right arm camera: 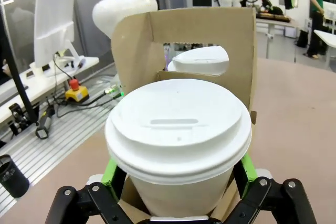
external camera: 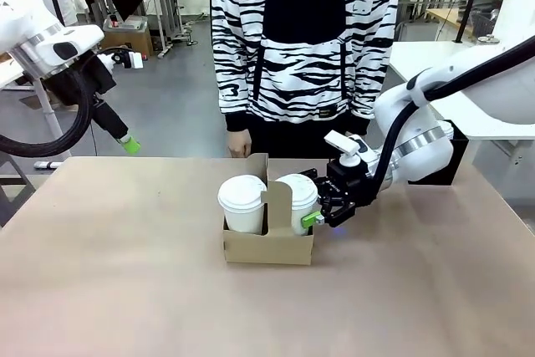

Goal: Pour a drink into a cup and package it in a carrier.
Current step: Insert the held 600 ml Paper Cup into the Cup Carrier.

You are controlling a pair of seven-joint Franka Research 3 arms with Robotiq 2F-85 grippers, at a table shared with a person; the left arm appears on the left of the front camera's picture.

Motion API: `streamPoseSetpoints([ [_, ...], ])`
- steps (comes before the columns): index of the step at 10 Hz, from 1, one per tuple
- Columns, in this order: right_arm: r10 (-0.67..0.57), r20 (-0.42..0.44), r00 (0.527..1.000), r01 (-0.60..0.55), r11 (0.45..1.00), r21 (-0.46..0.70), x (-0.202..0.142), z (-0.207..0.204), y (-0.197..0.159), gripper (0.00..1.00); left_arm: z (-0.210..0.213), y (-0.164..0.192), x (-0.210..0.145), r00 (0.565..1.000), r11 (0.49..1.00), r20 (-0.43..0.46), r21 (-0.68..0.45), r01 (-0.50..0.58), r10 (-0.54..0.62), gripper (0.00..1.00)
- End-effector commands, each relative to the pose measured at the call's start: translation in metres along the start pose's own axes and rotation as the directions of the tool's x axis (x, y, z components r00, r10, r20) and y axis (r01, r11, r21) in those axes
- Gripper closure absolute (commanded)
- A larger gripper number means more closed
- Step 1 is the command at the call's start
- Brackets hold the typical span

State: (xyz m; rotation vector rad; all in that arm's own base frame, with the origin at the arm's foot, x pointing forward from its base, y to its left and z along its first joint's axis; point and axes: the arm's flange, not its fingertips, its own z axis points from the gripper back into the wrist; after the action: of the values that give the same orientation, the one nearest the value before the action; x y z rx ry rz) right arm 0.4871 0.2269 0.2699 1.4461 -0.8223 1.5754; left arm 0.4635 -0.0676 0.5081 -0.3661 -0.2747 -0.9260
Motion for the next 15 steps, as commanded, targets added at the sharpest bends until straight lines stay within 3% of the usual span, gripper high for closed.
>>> streamPoseSetpoints([
  [1, 0.035, -0.038, 0.999, -0.036, 0.999, -0.039, 0.009, 0.014, 0.021, 0.00, 0.003, 0.000, 0.000, 1.000, 1.000, -0.017, 0.005, -0.002, 0.002, 0.00],
  [4, 0.029, -0.074, 0.997, -0.039, 0.991, -0.128, 0.023, 0.045, 0.038, 0.00, 0.003, 0.000, 0.000, 1.000, 1.000, -0.017, 0.005, -0.002, 0.002, 0.00],
  [6, -0.065, -0.169, 0.983, 0.009, 0.949, -0.314, 0.048, 0.081, 0.059, 0.00, 0.003, 0.000, 0.000, 1.000, 1.000, -0.017, 0.005, -0.002, 0.002, 0.00],
  [8, -0.272, -0.258, 0.927, 0.087, 0.826, -0.556, 0.081, 0.123, 0.094, 0.00, 0.003, 0.000, 0.000, 1.000, 1.000, -0.017, 0.005, -0.002, 0.002, 0.00],
  [9, -0.353, -0.263, 0.898, 0.117, 0.768, -0.630, 0.097, 0.137, 0.114, 0.00, 0.003, 0.000, 0.000, 1.000, 1.000, -0.017, 0.005, -0.002, 0.002, 0.00],
  [12, -0.545, -0.224, 0.808, 0.185, 0.595, -0.782, 0.121, 0.168, 0.167, 0.00, 0.003, 0.000, 0.000, 1.000, 1.000, -0.017, 0.005, -0.002, 0.002, 0.00],
  [15, -0.583, -0.161, 0.796, 0.206, 0.512, -0.834, 0.109, 0.177, 0.200, 0.00, 0.003, 0.000, 0.000, 1.000, 1.000, -0.017, 0.005, -0.002, 0.002, 0.00],
])
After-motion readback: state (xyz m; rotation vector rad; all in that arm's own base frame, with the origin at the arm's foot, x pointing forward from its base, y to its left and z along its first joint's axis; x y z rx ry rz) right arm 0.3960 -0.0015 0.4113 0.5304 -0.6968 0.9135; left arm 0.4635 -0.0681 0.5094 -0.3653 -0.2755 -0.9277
